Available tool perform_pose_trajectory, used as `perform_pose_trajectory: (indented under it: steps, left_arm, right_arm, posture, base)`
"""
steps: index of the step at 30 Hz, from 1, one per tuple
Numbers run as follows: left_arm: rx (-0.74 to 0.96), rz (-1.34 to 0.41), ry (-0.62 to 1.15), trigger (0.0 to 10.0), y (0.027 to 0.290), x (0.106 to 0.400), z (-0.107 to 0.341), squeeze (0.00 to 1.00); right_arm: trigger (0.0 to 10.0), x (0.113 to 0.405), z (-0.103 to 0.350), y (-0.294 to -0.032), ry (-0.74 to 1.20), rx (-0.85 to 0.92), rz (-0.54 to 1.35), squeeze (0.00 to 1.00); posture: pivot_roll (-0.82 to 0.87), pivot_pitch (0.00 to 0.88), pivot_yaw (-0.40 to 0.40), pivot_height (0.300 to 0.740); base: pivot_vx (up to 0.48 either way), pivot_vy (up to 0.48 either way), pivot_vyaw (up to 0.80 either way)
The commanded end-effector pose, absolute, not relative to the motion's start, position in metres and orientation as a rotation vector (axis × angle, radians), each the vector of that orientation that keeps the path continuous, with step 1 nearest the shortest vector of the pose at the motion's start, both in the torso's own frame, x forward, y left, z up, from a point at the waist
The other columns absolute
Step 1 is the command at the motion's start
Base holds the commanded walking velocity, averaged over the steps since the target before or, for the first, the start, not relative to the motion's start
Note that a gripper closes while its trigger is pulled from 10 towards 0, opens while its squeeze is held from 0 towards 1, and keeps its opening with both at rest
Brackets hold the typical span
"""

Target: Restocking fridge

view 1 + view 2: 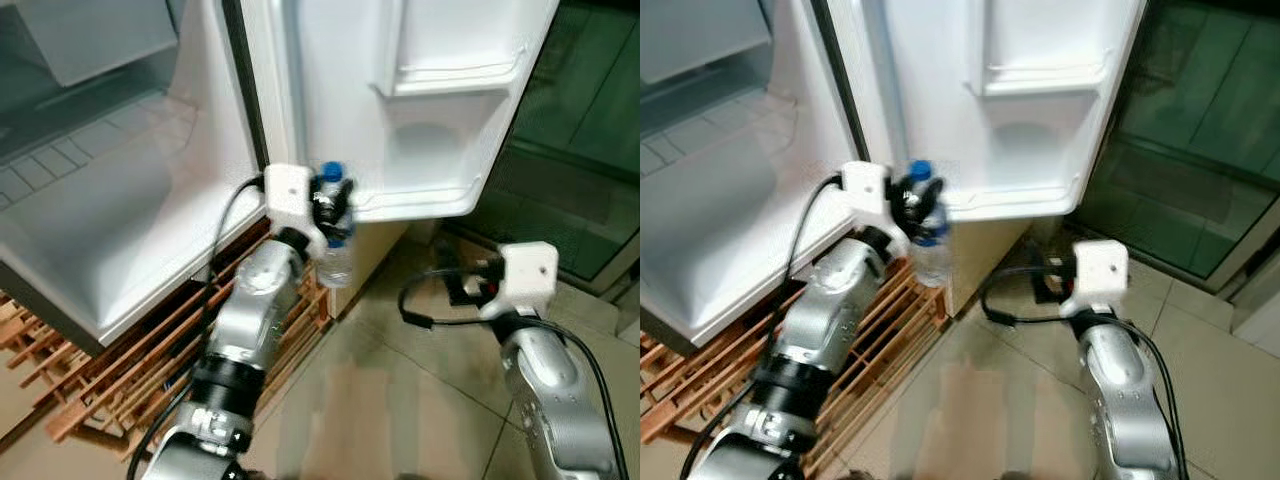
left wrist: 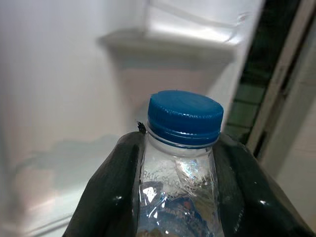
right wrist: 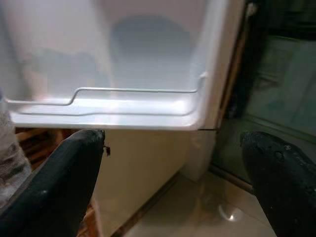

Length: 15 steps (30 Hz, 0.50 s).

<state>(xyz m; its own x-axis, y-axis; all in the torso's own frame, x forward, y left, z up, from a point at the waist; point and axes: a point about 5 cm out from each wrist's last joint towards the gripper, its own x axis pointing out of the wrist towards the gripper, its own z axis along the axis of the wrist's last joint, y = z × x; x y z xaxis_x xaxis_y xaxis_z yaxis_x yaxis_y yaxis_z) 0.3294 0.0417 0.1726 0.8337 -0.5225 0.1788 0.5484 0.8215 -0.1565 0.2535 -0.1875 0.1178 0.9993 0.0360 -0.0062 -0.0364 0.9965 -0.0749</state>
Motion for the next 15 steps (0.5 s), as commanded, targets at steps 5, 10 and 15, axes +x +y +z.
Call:
perform_pose_trajectory:
  steps: [5,10,15]
  left_arm:
    - [-0.217,-0.575,-0.183,10.0,0.041,0.330,0.184,0.00]
    - [-0.195,-0.598,-0.221,10.0,0.030,0.332,0.193,0.00]
    - [-0.168,-0.592,-0.222,10.0,0.032,0.335,0.194,0.00]
  right_arm:
    - [10.0,0.253,0.119,-0.183,-0.017,-0.065,0.033,0.02]
    - [10.0,0.252,0.118,-0.182,-0.019,-0.070,0.034,0.02]
    - [10.0,0.250,0.119,-0.185,-0.029,-0.077,0.020,0.02]
  posture:
    - [-0.18,0.000,0.088,0.740]
    - [-0.18,0.000,0.085,0.740]
    - [-0.19,0.000,0.100,0.740]
  base:
    - [0.000,0.000,0.00]
    - [0.000,0.000,0.00]
    - [0.000,0.000,0.00]
